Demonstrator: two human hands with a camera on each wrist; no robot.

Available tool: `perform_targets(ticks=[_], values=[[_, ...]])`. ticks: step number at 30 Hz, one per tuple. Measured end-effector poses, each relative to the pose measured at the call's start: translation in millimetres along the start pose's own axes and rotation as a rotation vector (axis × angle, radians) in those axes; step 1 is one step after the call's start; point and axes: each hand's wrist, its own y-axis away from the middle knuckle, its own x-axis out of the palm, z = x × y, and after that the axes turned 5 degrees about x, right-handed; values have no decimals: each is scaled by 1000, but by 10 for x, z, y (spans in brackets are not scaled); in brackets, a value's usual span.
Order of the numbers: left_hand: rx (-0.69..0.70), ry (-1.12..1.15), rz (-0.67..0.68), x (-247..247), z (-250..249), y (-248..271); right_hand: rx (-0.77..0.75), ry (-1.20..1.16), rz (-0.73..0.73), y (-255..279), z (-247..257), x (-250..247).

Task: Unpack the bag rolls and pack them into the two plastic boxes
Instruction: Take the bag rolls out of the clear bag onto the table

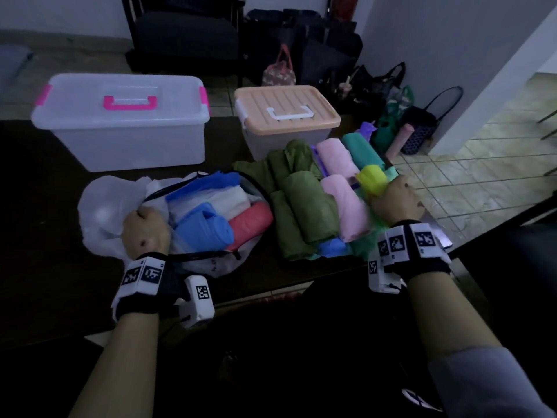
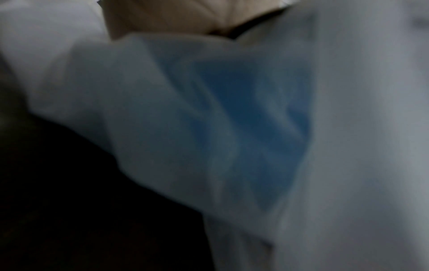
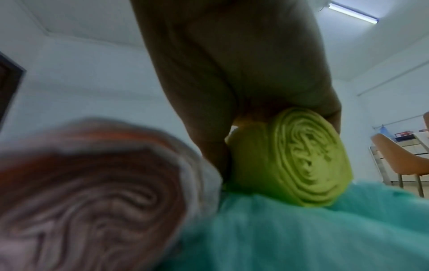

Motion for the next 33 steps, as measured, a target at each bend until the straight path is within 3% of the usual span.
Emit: perform_targets(ticks=[5, 11, 13, 17, 19, 22, 25, 28, 30, 33], values=[[-39, 152, -28, 32, 44, -27, 39, 0, 24, 30, -36, 94], [-41, 148, 9, -15, 17, 31, 15, -25, 153, -85, -38, 6], [-110, 141, 8, -53, -18, 42, 27, -22, 146, -98, -9, -4], [-111, 106, 4, -52, 1, 31, -17, -28, 63, 61, 181, -69], [-111, 102, 3, -64, -15, 56, -174, -45, -39, 234, 358, -83], [-87, 70, 29, -59, 4, 31, -572, -188, -95, 633, 742, -88], [-90, 33, 47, -79, 10, 41, -888, -319, 237, 1166, 1133, 68], [-16, 74, 18, -72, 50, 75, -1051, -190, 533, 1596, 1416, 338], [-20, 111, 16, -65, 71, 71, -1108, 39, 615, 1760, 1536, 483], [-60, 249, 40, -82, 112, 16, -1185, 396, 585, 1876, 1618, 571]])
